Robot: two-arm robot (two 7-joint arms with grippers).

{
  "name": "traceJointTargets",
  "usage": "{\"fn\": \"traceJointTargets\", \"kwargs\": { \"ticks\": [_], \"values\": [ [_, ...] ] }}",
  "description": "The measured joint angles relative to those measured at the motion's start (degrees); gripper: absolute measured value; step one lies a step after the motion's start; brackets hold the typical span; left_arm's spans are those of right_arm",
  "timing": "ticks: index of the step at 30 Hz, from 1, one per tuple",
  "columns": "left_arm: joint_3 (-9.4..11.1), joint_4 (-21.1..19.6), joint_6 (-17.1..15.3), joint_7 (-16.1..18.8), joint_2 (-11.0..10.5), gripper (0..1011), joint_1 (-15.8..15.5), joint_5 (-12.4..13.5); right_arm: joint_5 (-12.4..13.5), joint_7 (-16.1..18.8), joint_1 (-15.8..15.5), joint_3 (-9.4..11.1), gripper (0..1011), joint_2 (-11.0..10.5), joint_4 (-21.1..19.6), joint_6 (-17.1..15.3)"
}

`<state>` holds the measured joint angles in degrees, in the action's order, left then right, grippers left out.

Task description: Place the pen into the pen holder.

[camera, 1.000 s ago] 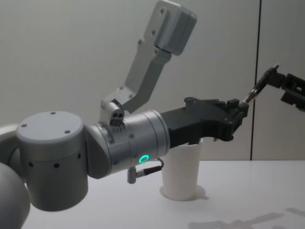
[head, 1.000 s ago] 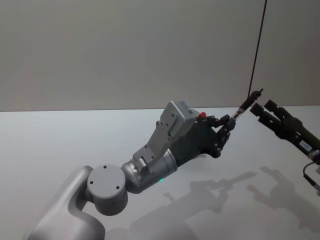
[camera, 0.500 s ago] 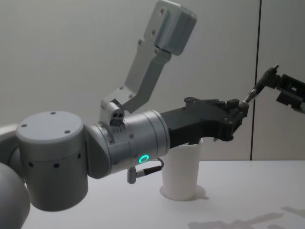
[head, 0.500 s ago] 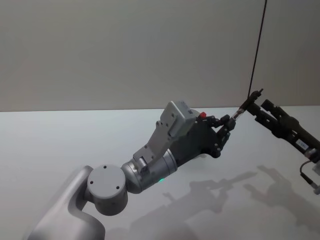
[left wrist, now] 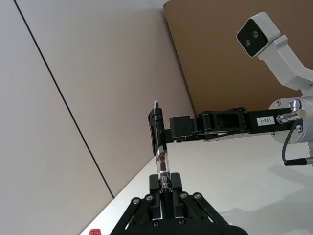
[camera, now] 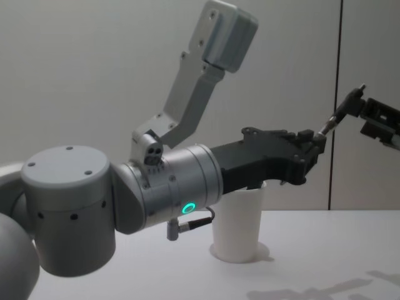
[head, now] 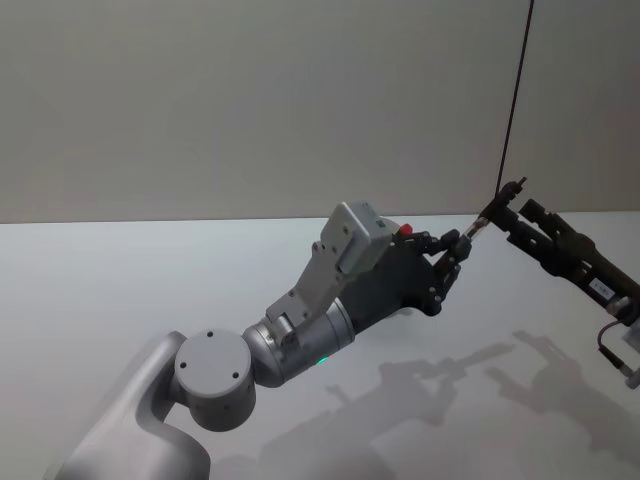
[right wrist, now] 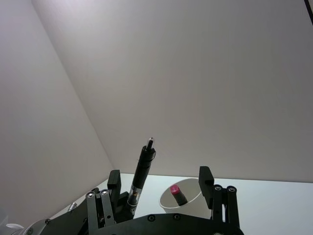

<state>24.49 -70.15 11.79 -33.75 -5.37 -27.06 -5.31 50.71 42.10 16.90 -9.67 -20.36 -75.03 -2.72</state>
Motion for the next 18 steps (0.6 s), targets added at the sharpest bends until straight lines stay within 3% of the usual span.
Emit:
{"fn": "traceJointTargets", "kwargs": {
  "ticks": [18],
  "values": [
    [0.0, 0.0, 0.0, 0.0, 0.0, 139, 0.0, 0.0, -0.3, 0.0, 0.6, -0.5, 1002, 0.1, 0.7, 0.4]
  ]
}}
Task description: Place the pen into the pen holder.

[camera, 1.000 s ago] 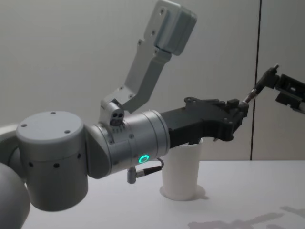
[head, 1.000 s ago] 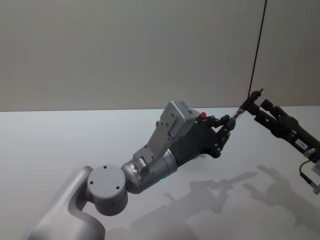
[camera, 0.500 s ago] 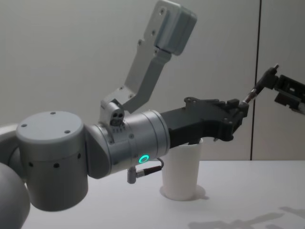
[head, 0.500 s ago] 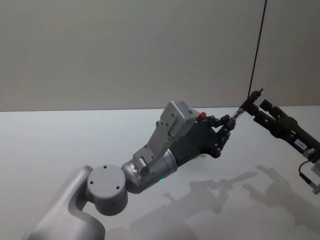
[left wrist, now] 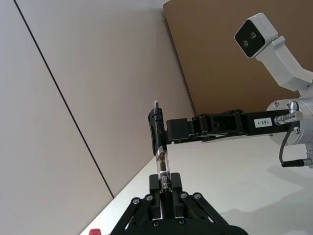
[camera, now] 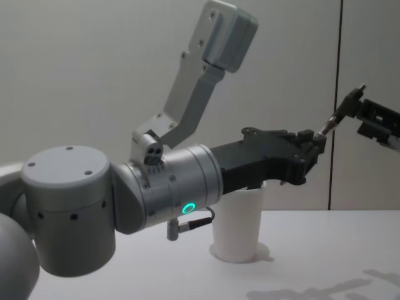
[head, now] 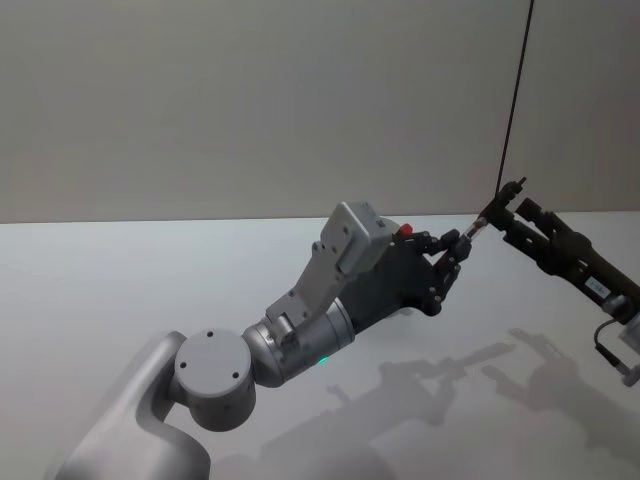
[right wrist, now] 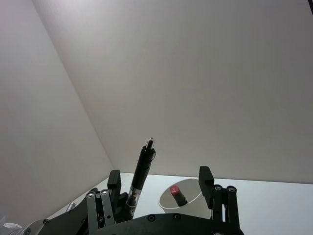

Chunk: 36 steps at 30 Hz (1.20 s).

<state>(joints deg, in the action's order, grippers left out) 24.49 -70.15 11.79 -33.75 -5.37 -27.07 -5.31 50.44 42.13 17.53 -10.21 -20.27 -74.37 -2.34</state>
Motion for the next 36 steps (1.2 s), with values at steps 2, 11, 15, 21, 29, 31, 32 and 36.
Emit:
{"fn": "traceJointTargets", "kwargs": {
  "ticks": [2, 11, 15, 21, 29, 31, 32, 36],
  "values": [
    [0.0, 0.0, 0.0, 0.0, 0.0, 139, 0.0, 0.0, -0.1, 0.0, 0.1, -0.1, 1002, 0.0, 0.1, 0.1],
    [0.0, 0.0, 0.0, 0.0, 0.0, 139, 0.0, 0.0, -0.5, 0.2, 1.0, -0.5, 1002, 0.3, 1.0, 0.1],
    [0.0, 0.0, 0.0, 0.0, 0.0, 139, 0.0, 0.0, -0.6, 0.3, 1.4, -0.7, 1002, 0.4, 1.3, -0.1],
    [0.0, 0.0, 0.0, 0.0, 0.0, 139, 0.0, 0.0, -0.8, 0.7, 1.9, -0.9, 1002, 0.6, 1.8, -0.4],
    [0.0, 0.0, 0.0, 0.0, 0.0, 139, 0.0, 0.0, -0.9, 1.2, 2.6, -1.3, 1002, 0.9, 2.3, -0.7],
    [0.0, 0.0, 0.0, 0.0, 0.0, 139, 0.0, 0.0, -0.9, 1.4, 2.8, -1.4, 1001, 0.9, 2.5, -0.8],
    [0.0, 0.0, 0.0, 0.0, 0.0, 139, 0.0, 0.0, -0.9, 1.4, 2.9, -1.5, 1002, 1.0, 2.6, -0.8],
    [0.0, 0.0, 0.0, 0.0, 0.0, 139, 0.0, 0.0, -0.9, 1.6, 3.2, -1.7, 1002, 1.1, 3.0, -0.8]
  ]
}}
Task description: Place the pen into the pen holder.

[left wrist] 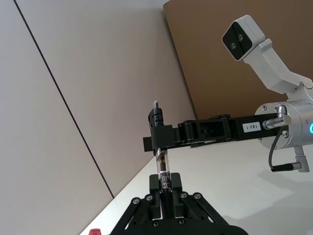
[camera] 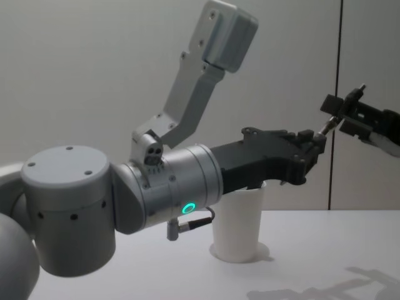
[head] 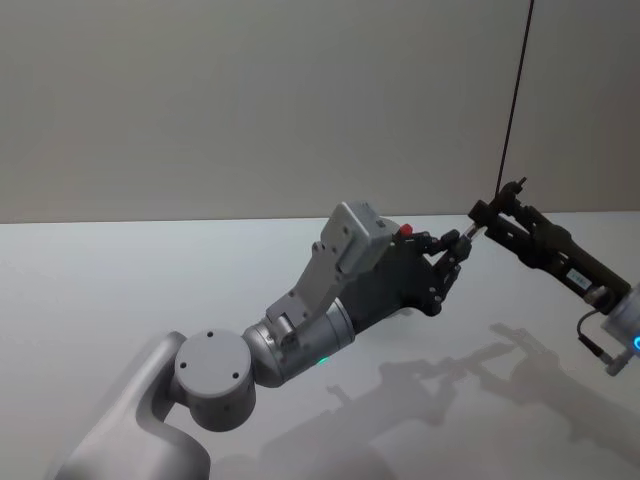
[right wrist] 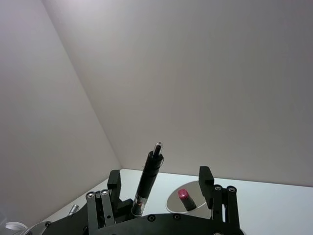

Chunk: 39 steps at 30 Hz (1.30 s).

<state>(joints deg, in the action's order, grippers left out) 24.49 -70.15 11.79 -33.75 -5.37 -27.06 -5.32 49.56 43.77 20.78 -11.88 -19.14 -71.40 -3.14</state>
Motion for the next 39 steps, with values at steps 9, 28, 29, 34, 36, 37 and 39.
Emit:
{"fn": "traceJointTargets", "kwargs": {
  "ticks": [9, 28, 29, 34, 36, 37, 39],
  "values": [
    [0.0, 0.0, 0.0, 0.0, 0.0, 139, 0.0, 0.0, 0.3, 0.3, 0.4, -0.3, 1002, 0.2, 0.5, 0.0],
    [0.0, 0.0, 0.0, 0.0, 0.0, 139, 0.0, 0.0, 0.8, 0.4, -0.4, -0.6, 956, -0.4, 0.0, -0.6],
    [0.0, 0.0, 0.0, 0.0, 0.0, 139, 0.0, 0.0, 0.8, 0.4, -0.4, -0.6, 929, -0.4, -0.1, -0.6],
    [0.0, 0.0, 0.0, 0.0, 0.0, 139, 0.0, 0.0, 1.0, 0.4, -0.5, -0.7, 797, -0.5, -0.1, -0.5],
    [0.0, 0.0, 0.0, 0.0, 0.0, 139, 0.0, 0.0, 1.0, 0.5, -0.5, -0.7, 761, -0.6, -0.1, -0.4],
    [0.0, 0.0, 0.0, 0.0, 0.0, 140, 0.0, 0.0, 1.0, 0.5, -0.5, -0.7, 708, -0.6, -0.1, -0.4],
    [0.0, 0.0, 0.0, 0.0, 0.0, 139, 0.0, 0.0, 1.1, 0.6, -0.5, -0.7, 683, -0.6, -0.1, -0.4]
  ]
}}
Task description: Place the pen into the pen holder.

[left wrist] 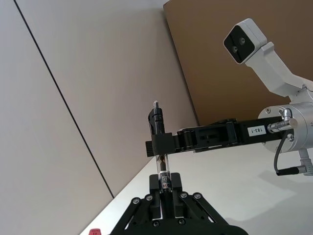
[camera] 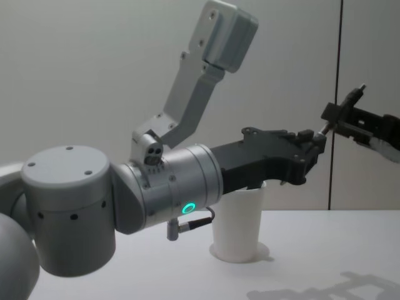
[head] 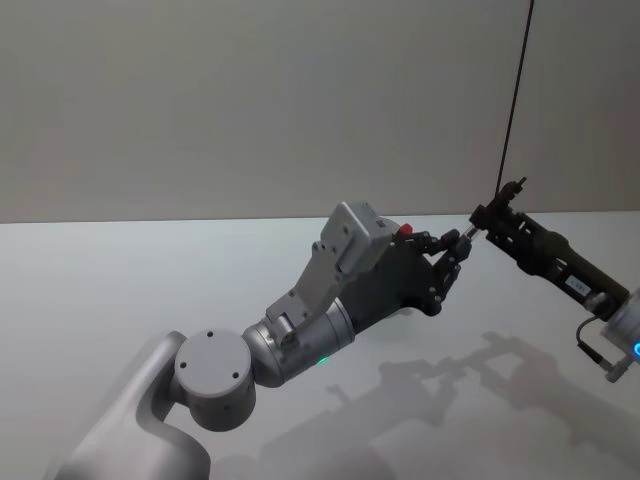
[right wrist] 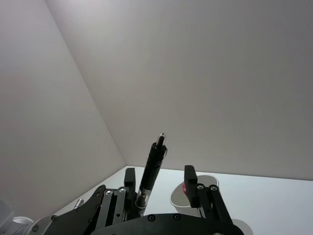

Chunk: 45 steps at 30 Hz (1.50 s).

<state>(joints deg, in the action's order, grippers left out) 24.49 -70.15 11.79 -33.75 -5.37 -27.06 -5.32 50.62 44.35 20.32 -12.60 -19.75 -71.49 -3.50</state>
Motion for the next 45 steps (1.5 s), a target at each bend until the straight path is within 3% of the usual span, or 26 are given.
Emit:
{"fn": "traceJointTargets", "kwargs": {
  "ticks": [10, 13, 14, 20, 21, 45],
  "values": [
    [0.0, 0.0, 0.0, 0.0, 0.0, 139, 0.0, 0.0, 0.2, 0.4, 0.1, -0.2, 314, -0.1, 0.2, 0.3],
    [0.0, 0.0, 0.0, 0.0, 0.0, 139, 0.0, 0.0, 0.2, 0.6, 0.2, -0.2, 302, -0.1, 0.2, 0.4],
    [0.0, 0.0, 0.0, 0.0, 0.0, 139, 0.0, 0.0, 0.2, 0.6, 0.2, -0.3, 243, -0.1, 0.3, 0.5],
    [0.0, 0.0, 0.0, 0.0, 0.0, 131, 0.0, 0.0, 0.2, 0.5, 0.2, -0.4, 195, -0.1, 0.4, 0.7],
    [0.0, 0.0, 0.0, 0.0, 0.0, 132, 0.0, 0.0, 0.2, 0.5, 0.2, -0.4, 149, -0.1, 0.4, 0.8],
    [0.0, 0.0, 0.0, 0.0, 0.0, 131, 0.0, 0.0, 0.0, 0.1, 0.3, -0.6, 133, -0.5, 0.4, 1.4]
  ]
}}
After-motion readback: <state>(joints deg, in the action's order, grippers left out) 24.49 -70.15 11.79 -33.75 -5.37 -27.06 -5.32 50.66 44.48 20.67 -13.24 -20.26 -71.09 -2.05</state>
